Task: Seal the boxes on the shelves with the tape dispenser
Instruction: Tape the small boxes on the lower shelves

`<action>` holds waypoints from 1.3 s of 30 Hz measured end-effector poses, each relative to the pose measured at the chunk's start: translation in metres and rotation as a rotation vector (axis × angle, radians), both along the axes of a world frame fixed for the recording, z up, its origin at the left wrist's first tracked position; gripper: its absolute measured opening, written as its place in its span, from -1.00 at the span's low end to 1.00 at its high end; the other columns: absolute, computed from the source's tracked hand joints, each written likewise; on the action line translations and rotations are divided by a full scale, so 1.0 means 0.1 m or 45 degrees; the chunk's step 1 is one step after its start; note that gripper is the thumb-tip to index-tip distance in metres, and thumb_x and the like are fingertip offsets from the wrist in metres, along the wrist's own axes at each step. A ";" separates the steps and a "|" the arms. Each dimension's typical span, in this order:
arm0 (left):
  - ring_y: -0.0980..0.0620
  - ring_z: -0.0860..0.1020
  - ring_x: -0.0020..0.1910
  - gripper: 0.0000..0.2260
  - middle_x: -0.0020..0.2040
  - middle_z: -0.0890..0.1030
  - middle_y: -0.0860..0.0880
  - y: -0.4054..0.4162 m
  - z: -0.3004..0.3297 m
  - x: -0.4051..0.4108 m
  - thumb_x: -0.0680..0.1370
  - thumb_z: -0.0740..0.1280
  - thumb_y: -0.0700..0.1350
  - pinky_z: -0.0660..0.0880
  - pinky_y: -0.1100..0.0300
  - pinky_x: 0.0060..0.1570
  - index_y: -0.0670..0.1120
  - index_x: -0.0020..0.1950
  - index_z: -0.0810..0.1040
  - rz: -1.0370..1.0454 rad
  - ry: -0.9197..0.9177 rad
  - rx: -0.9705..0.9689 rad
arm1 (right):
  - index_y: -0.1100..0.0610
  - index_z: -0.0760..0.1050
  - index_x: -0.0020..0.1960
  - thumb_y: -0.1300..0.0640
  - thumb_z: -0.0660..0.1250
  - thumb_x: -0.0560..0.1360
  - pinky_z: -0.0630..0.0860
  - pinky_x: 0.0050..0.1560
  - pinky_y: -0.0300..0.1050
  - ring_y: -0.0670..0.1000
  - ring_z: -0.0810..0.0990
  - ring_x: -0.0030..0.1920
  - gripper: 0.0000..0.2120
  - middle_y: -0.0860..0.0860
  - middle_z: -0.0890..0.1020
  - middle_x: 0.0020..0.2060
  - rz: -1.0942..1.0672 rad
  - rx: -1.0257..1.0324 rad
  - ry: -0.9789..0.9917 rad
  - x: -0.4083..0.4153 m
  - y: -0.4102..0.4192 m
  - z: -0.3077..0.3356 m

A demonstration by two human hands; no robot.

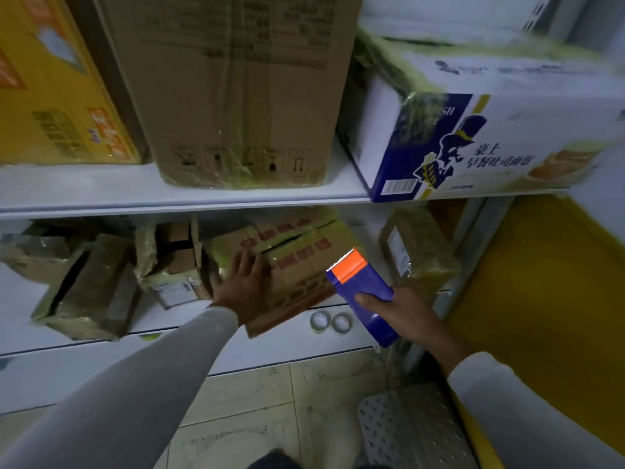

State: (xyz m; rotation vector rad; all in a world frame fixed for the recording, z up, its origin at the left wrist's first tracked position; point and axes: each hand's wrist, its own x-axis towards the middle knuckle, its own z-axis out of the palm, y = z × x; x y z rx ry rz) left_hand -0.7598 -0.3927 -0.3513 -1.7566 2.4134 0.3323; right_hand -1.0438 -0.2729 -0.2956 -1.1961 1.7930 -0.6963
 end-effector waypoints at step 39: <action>0.29 0.43 0.18 -0.72 0.22 0.50 0.12 0.60 0.65 -0.30 0.62 0.21 -0.22 0.30 0.57 0.11 -0.01 0.31 0.45 -0.289 1.060 0.160 | -0.10 0.60 0.01 -0.30 0.47 0.34 0.55 -0.13 -0.24 -0.16 0.69 -0.10 -0.63 -0.13 0.72 -0.10 0.909 0.134 -0.007 -0.22 -0.32 0.32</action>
